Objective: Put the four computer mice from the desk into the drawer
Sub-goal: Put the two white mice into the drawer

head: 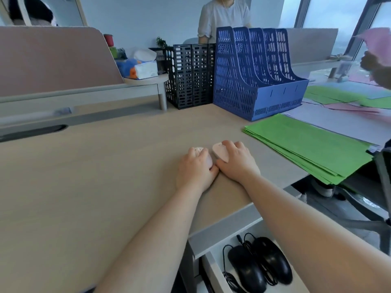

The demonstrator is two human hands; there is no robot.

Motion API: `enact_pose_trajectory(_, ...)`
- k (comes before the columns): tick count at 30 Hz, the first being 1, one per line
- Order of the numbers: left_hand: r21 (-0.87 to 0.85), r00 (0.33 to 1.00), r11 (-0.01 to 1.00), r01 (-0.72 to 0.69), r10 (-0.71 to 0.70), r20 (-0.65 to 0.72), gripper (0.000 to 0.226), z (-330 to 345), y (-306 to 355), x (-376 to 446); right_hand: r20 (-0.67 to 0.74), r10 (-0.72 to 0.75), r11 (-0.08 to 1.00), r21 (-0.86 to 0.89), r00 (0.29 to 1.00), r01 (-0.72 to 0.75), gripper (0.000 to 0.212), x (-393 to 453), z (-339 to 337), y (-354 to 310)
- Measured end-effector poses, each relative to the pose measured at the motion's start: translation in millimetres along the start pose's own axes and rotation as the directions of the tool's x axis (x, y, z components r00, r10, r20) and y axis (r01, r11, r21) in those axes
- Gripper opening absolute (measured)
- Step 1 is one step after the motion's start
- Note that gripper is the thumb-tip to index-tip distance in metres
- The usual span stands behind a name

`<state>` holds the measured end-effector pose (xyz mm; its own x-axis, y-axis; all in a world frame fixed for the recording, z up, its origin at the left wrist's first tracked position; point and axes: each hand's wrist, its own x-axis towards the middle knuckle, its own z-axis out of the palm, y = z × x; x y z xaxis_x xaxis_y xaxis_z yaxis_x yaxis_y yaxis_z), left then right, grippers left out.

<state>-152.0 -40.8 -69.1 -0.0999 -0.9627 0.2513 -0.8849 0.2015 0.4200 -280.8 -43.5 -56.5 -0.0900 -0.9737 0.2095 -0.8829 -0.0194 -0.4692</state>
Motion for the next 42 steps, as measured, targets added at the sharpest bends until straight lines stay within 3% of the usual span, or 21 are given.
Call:
enact_pose_trajectory(6,-0.050,0.997,0.998,0.043,-0.040,0.072,0.049,-14,18,-62,0.061,0.030,0.999,0.036,0.998,-0.032,0.054,-68,-23,9)
enact_pose_trajectory(13,0.126,0.981,0.989,0.078,-0.098,0.167,0.036,-43,66,-136,0.274,0.078,0.996,0.024,0.959,-0.088,0.078,-136,-72,25)
enact_pose_trajectory(18,0.118,0.973,0.989,0.088,-0.111,0.201,0.060,-33,86,-175,0.379,0.099,0.995,-0.018,0.920,-0.100,0.081,-189,-85,47)
enact_pose_trajectory(25,0.055,0.972,0.993,0.100,-0.109,0.209,0.010,-24,101,-206,0.390,0.170,0.982,0.007,0.905,-0.188,0.090,-229,-74,78)
enact_pose_trajectory(26,0.048,0.969,0.996,0.082,-0.091,0.230,0.011,-20,102,-215,0.391,0.176,0.982,-0.009,0.903,-0.187,0.090,-231,-73,82)
enact_pose_trajectory(28,0.047,0.958,0.997,0.068,-0.079,0.276,0.039,-11,103,-233,0.407,0.201,0.979,-0.046,0.891,-0.200,0.090,-235,-71,90)
enact_pose_trajectory(29,0.053,0.949,0.997,0.049,-0.063,0.308,0.040,-4,100,-241,0.417,0.217,0.976,-0.062,0.883,-0.210,0.089,-236,-71,94)
enact_pose_trajectory(31,0.015,0.915,0.995,0.096,-0.094,0.392,0.017,15,99,-246,0.428,0.246,0.969,-0.099,0.870,-0.225,0.087,-240,-69,103)
enact_pose_trajectory(34,0.045,0.778,0.934,0.354,-0.321,0.540,0.029,38,105,-249,0.471,0.281,0.960,-0.150,0.836,-0.238,0.083,-247,-65,114)
enact_pose_trajectory(36,0.115,0.714,0.916,0.384,-0.373,0.592,0.034,45,111,-253,0.513,0.301,0.954,-0.171,0.804,-0.248,0.081,-251,-60,120)
enact_pose_trajectory(42,0.150,0.717,0.942,0.299,-0.326,0.616,0.032,68,122,-259,0.597,0.334,0.943,-0.219,0.730,-0.252,0.083,-260,-37,141)
